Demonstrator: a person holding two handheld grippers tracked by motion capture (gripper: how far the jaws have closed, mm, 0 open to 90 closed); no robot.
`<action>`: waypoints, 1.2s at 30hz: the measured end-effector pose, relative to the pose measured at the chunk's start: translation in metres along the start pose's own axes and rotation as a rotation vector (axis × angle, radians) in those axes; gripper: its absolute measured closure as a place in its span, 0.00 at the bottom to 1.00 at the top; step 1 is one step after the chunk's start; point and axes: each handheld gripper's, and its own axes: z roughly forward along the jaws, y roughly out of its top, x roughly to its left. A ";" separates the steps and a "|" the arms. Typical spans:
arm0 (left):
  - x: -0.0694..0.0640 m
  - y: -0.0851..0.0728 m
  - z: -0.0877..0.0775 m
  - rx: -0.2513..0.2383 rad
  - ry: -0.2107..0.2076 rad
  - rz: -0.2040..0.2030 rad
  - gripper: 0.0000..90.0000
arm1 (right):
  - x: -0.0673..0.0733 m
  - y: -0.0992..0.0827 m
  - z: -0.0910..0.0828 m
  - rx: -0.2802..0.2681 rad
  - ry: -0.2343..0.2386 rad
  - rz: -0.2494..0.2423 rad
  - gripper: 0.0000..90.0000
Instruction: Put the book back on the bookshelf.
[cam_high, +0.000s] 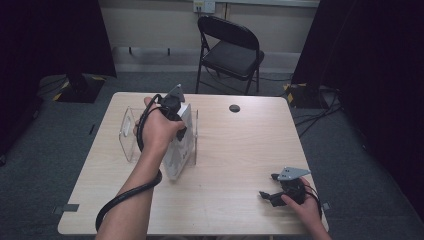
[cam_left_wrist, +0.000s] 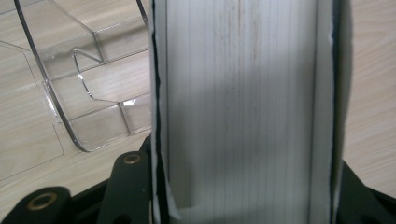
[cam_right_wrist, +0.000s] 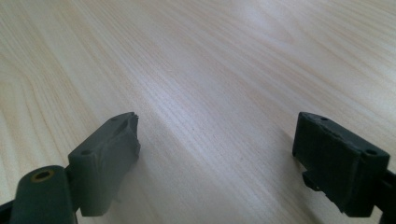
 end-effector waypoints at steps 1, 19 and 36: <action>0.000 0.001 0.000 0.001 -0.002 0.000 0.59 | 0.000 0.000 0.000 -0.001 0.002 0.000 0.15; -0.001 0.008 0.008 -0.011 0.006 -0.035 0.59 | 0.000 0.000 0.000 -0.002 0.002 0.003 0.15; -0.001 0.014 0.011 -0.031 0.012 -0.046 0.59 | 0.000 0.000 0.000 -0.002 0.003 0.004 0.15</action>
